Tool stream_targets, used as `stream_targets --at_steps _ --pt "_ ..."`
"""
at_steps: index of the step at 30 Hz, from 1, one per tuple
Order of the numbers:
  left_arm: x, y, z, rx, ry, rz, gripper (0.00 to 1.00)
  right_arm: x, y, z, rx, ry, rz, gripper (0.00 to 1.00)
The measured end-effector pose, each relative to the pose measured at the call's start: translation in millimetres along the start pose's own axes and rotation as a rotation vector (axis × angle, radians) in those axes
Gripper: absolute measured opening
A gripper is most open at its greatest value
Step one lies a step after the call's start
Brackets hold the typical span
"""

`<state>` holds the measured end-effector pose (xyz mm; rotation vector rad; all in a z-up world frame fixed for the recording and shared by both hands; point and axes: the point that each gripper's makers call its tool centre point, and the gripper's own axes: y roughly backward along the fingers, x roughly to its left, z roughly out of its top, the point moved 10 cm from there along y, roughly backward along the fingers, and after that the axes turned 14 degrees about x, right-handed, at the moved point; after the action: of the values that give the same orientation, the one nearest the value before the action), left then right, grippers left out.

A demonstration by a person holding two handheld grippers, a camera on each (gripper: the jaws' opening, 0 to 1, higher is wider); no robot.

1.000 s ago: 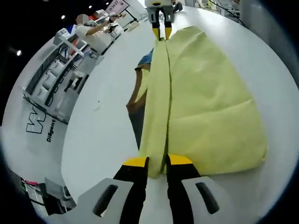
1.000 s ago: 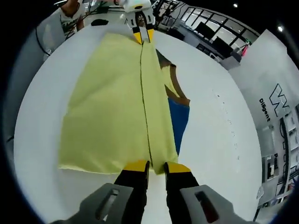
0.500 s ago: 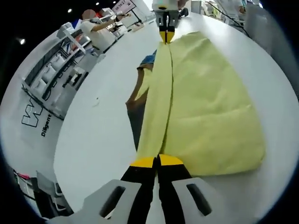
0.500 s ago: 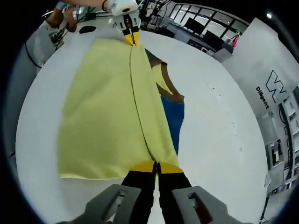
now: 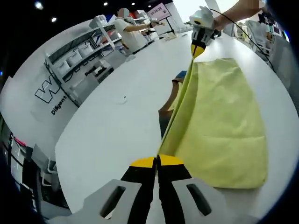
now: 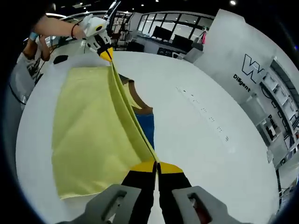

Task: Fold the garment on the visible template until the final outline fits inside the template.

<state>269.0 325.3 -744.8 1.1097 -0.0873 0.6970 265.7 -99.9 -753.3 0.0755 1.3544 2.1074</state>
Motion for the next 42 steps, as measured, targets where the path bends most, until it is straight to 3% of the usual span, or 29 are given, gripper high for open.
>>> stream_targets --at_steps 7,15,19,24,25,27,28,30,32,33,37,39,42 --pt "5.1 -17 5.0 0.01 0.065 0.011 0.03 -8 -15 -0.8 -0.008 -0.266 -0.008 0.0" --pt "2.0 -28 6.1 0.058 0.145 0.03 0.03 -13 -29 8.2 0.046 -0.283 -0.059 0.0" --pt "-0.1 -29 6.2 0.072 0.143 0.029 0.03 -12 -30 8.6 0.062 -0.283 -0.069 0.0" --pt "1.5 -30 6.1 0.074 0.173 0.03 0.03 -11 -30 7.2 0.041 -0.37 -0.085 0.0" --pt "1.8 -30 5.8 0.076 0.178 0.036 0.04 -13 -30 6.8 0.043 -0.373 -0.104 0.0" --pt "3.4 -28 5.4 0.065 0.196 0.049 0.04 -19 -26 1.3 0.133 -0.343 -0.198 0.0" --pt "4.4 -27 5.4 0.046 0.21 0.064 0.05 -20 -25 0.5 0.134 -0.35 -0.212 0.0" --pt "7.3 -21 2.8 0.052 0.223 0.11 0.08 -22 -20 0.1 0.078 -0.445 -0.214 0.07" --pt "9.2 -15 -0.8 0.066 0.304 0.129 0.11 -18 -10 0.0 0.079 -0.429 -0.222 0.05" --pt "10.2 -11 -0.9 0.05 0.312 0.105 0.11 -16 -5 0.1 0.079 -0.424 -0.235 0.05" --pt "9.1 0 -2.7 0.024 0.343 0.107 0.12 -11 4 2.5 0.043 -0.47 -0.216 0.05" --pt "1.2 1 -1.2 -0.001 0.383 0.026 0.13 -5 8 3.4 0.024 -0.514 -0.189 0.04" --pt "-3.6 6 -3.2 -0.021 0.4 0.047 0.17 5 13 3.6 0.01 -0.527 -0.183 0.07"
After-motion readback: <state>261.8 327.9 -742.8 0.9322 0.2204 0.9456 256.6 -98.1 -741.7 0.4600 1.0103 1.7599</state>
